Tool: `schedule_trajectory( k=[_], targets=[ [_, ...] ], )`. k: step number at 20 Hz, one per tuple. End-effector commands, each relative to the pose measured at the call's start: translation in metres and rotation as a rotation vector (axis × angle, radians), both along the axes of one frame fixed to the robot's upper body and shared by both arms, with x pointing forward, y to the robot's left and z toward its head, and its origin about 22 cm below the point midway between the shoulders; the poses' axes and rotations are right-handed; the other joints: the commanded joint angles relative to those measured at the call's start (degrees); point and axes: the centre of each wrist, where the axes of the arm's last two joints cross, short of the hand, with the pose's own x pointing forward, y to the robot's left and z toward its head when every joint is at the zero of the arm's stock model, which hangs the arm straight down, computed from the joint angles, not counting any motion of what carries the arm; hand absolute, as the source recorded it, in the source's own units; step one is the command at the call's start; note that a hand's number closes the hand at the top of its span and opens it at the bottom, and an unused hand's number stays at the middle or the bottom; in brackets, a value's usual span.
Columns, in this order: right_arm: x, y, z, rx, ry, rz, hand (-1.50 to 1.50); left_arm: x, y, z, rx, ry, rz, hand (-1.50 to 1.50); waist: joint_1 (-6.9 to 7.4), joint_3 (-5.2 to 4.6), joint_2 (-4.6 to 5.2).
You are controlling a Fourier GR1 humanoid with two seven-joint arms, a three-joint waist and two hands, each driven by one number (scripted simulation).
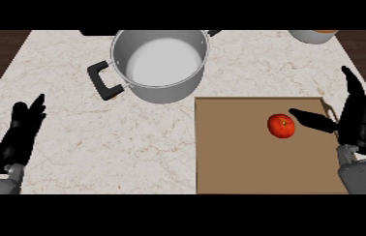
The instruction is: Pick the tomato from the tray and place it in the pot
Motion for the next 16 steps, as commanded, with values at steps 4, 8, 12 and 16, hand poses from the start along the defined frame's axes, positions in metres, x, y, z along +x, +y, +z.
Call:
schedule_trajectory(
  k=[4, 8, 12, 16],
  targets=[
    [0.004, 0.019, 0.060, -0.116, 0.373, -0.059, -1.50, 0.006, -0.010, 0.005, -0.006, -0.012, -0.013, 0.00, 0.65, 0.05, -0.14],
    [-0.001, 0.051, 0.075, -0.096, 0.625, -0.030, -1.50, 0.008, -0.010, 0.004, -0.008, 0.000, -0.021, 0.00, 1.08, 0.21, 0.10],
    [0.007, 0.077, 0.113, -0.022, 0.713, 0.013, -1.50, 0.012, -0.015, 0.011, -0.006, -0.005, -0.042, 0.00, 2.07, 0.41, 0.34],
    [0.016, 0.079, 0.110, -0.005, 0.777, -0.019, -1.50, 0.012, -0.028, 0.001, -0.013, -0.021, -0.028, 0.00, 1.82, 0.41, 0.60]
  ],
)
